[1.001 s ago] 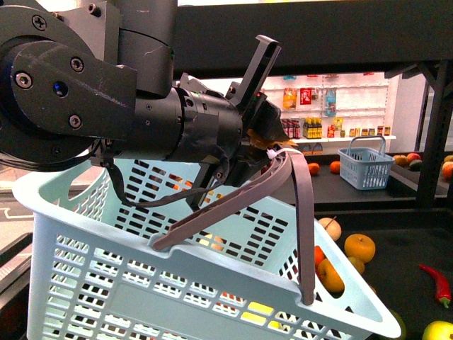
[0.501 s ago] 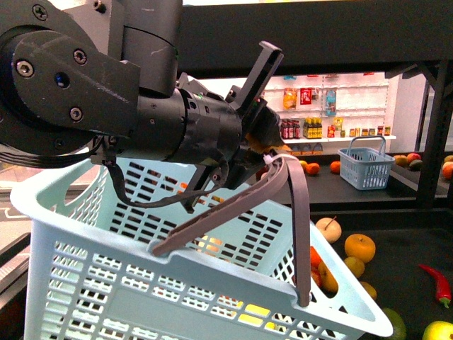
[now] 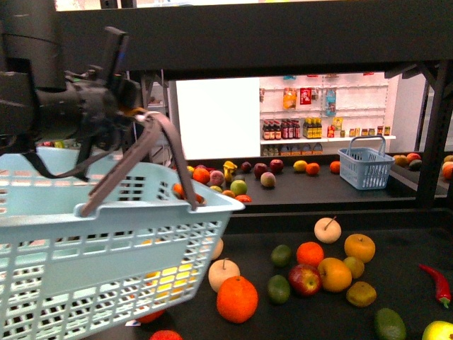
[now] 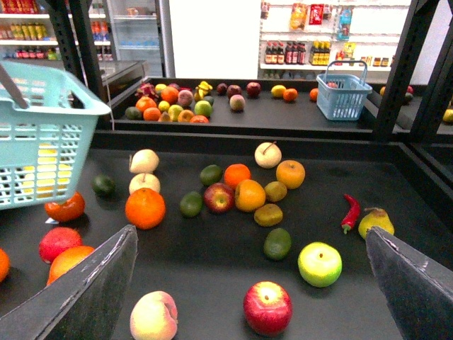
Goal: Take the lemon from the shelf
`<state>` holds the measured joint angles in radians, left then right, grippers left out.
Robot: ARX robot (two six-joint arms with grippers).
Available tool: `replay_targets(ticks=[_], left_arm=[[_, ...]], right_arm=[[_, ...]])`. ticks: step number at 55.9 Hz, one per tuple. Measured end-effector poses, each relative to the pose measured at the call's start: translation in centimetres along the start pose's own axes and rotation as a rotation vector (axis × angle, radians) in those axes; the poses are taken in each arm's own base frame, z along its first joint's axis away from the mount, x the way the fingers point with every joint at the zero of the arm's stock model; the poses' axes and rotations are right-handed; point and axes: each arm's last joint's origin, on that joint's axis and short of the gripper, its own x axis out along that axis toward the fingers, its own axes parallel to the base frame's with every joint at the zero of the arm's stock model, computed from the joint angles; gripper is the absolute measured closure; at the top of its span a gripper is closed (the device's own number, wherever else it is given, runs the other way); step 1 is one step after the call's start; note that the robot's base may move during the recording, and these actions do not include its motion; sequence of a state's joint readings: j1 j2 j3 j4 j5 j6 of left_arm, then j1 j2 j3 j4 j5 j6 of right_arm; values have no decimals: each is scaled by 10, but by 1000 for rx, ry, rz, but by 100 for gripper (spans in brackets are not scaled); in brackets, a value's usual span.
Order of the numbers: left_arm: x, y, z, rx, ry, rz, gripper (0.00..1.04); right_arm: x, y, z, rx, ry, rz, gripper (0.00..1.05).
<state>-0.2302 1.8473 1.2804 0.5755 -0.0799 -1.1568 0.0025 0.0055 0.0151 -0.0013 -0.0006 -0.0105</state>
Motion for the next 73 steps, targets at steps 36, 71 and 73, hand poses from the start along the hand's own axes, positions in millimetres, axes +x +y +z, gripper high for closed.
replay_targets(ticks=[36, 71, 73], left_arm=[[-40, 57, 144, -186, -554, -157, 91], [-47, 148, 205, -204, -581, -77, 91], [-47, 150, 207, -206, -582, -77, 91]], right_arm=[[0, 0, 0, 0, 0, 0, 7], [0, 0, 0, 0, 0, 0, 7], [0, 0, 0, 0, 0, 0, 7]])
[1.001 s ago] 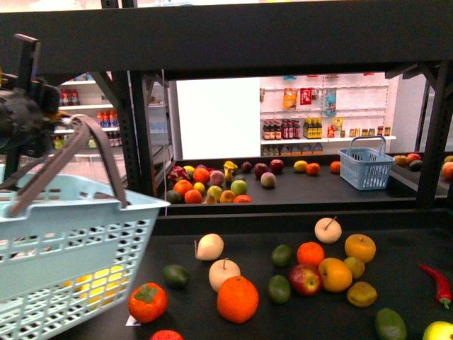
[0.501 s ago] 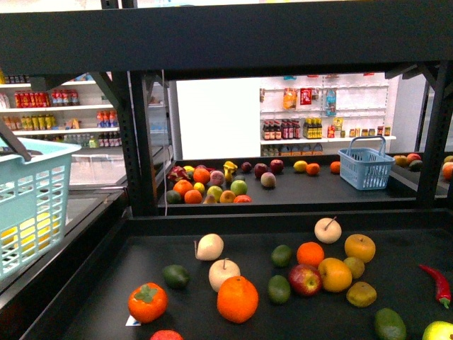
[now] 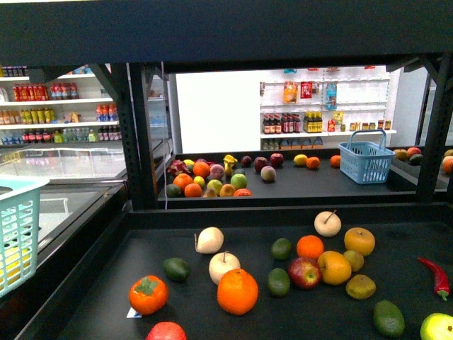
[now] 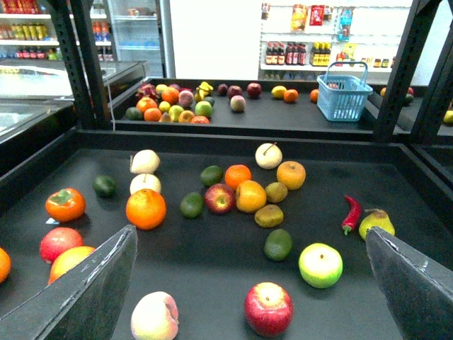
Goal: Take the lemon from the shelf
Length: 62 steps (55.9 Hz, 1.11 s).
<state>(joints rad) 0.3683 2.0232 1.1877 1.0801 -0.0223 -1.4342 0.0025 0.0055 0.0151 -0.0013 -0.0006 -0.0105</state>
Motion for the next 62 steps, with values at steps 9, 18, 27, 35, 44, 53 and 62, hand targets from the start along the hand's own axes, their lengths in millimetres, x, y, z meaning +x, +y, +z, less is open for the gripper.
replay_targets(ticks=[9, 18, 27, 35, 44, 53, 62], left_arm=[[3, 8, 7, -11, 2, 1, 91], [-3, 14, 11, -27, -6, 4, 91], [-12, 20, 12, -9, -3, 23, 79], [-21, 24, 12, 22, 9, 53, 54], [-29, 25, 11, 50, 33, 99, 26], [-35, 21, 11, 78, 61, 129, 8], [-39, 12, 16, 112, 62, 156, 8]], right_arm=[[0, 0, 0, 0, 0, 0, 7], [0, 0, 0, 0, 0, 0, 7], [0, 0, 0, 0, 0, 0, 7], [0, 0, 0, 0, 0, 0, 7], [0, 0, 0, 0, 0, 0, 7], [0, 0, 0, 0, 0, 0, 7], [0, 0, 0, 0, 0, 0, 7]])
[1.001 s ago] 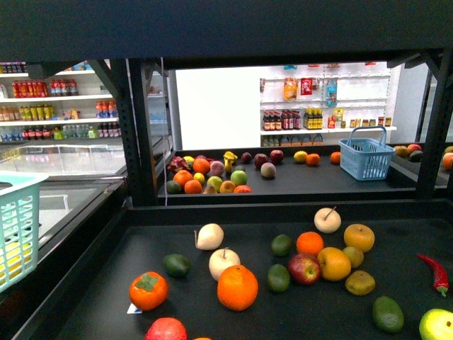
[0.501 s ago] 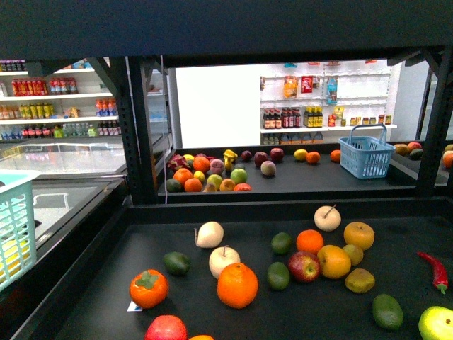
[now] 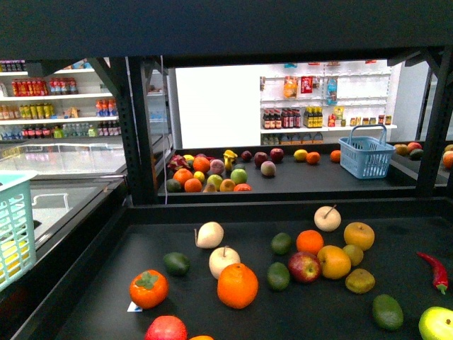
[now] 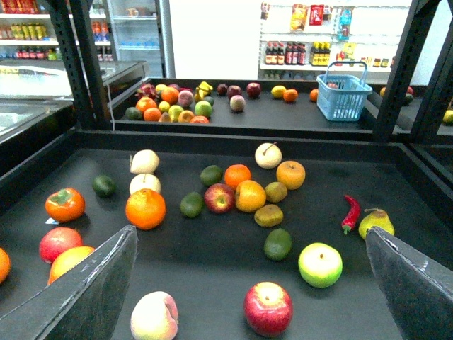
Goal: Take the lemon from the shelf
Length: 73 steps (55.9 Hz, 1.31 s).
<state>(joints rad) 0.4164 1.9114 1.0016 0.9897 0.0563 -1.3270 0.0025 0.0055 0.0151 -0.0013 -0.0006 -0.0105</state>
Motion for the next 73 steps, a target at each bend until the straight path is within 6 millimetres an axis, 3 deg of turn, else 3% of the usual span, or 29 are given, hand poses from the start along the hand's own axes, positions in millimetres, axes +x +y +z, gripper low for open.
replay_targets(ticks=[23, 38, 47, 59, 65, 73], left_arm=[[-18, -14, 12, 106, 9, 113, 8], [-49, -54, 14, 309, 32, 150, 8], [-91, -80, 6, 546, 14, 220, 8], [-166, -115, -29, 891, 48, 170, 8], [-205, -115, -52, 1028, 85, 131, 8], [-252, -101, -84, 1157, 162, 85, 8]], right_arm=[[0, 0, 0, 0, 0, 0, 7], [0, 0, 0, 0, 0, 0, 7], [0, 0, 0, 0, 0, 0, 7], [0, 0, 0, 0, 0, 0, 7], [0, 0, 0, 0, 0, 0, 7], [0, 0, 0, 0, 0, 0, 7]])
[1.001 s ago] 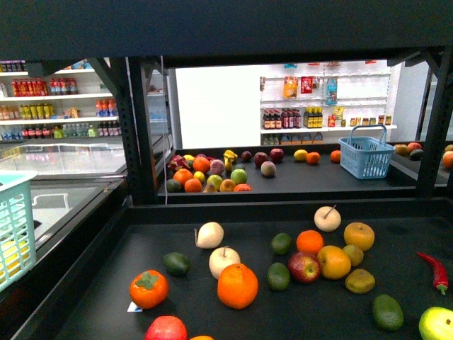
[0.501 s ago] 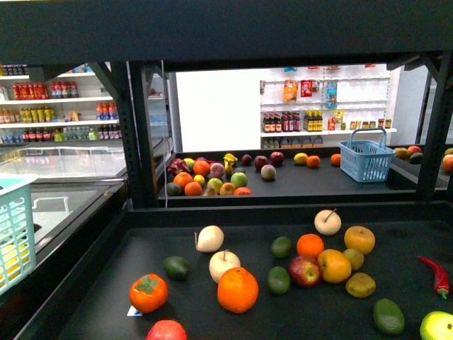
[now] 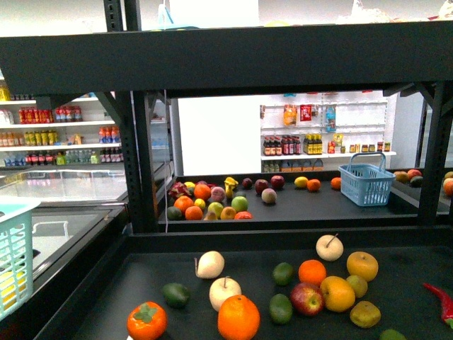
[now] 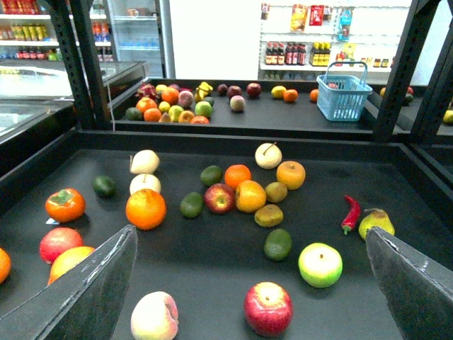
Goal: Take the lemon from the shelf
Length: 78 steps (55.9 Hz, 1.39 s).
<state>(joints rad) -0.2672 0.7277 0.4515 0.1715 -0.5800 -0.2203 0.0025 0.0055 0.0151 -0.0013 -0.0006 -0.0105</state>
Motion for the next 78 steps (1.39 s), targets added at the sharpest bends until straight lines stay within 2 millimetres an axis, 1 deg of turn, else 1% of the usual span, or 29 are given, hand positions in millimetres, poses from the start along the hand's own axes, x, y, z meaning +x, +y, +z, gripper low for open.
replay_targets(ticks=[2, 6, 13, 15, 16, 20, 24, 26, 30, 36, 37, 50, 54, 58, 62, 66, 78], left_arm=[[-9, -6, -9, 23, 1, -18, 8], [-20, -13, -22, 37, 11, -55, 8], [-33, -19, -39, 40, 26, -111, 8], [-35, -18, -41, 35, 5, -204, 15], [-36, -18, -42, 36, -2, -226, 16], [-40, -9, -48, 94, -37, -323, 30], [-41, 4, -58, 138, -50, -342, 50], [-40, 8, -61, 146, -48, -341, 55], [-39, 17, -66, 158, -48, -334, 69], [-39, 31, -70, 162, -56, -336, 99], [-39, 32, -71, 161, -56, -334, 103], [-39, 45, -77, 164, -59, -330, 102], [-39, 50, -79, 165, -57, -359, 102], [-39, 58, -79, 165, -58, -318, 102], [-45, 62, -90, 169, -39, -325, 102], [-47, 63, -89, 166, -64, -323, 102], [-47, 63, -88, 166, -66, -326, 102]], right_arm=[[0, 0, 0, 0, 0, 0, 7], [0, 0, 0, 0, 0, 0, 7], [0, 0, 0, 0, 0, 0, 7], [0, 0, 0, 0, 0, 0, 7], [0, 0, 0, 0, 0, 0, 7], [0, 0, 0, 0, 0, 0, 7], [0, 0, 0, 0, 0, 0, 7], [0, 0, 0, 0, 0, 0, 7], [0, 0, 0, 0, 0, 0, 7], [0, 0, 0, 0, 0, 0, 7], [0, 0, 0, 0, 0, 0, 7], [0, 0, 0, 0, 0, 0, 7], [0, 0, 0, 0, 0, 0, 7], [0, 0, 0, 0, 0, 0, 7], [0, 0, 0, 0, 0, 0, 7], [0, 0, 0, 0, -1, 0, 7], [0, 0, 0, 0, -1, 0, 7]])
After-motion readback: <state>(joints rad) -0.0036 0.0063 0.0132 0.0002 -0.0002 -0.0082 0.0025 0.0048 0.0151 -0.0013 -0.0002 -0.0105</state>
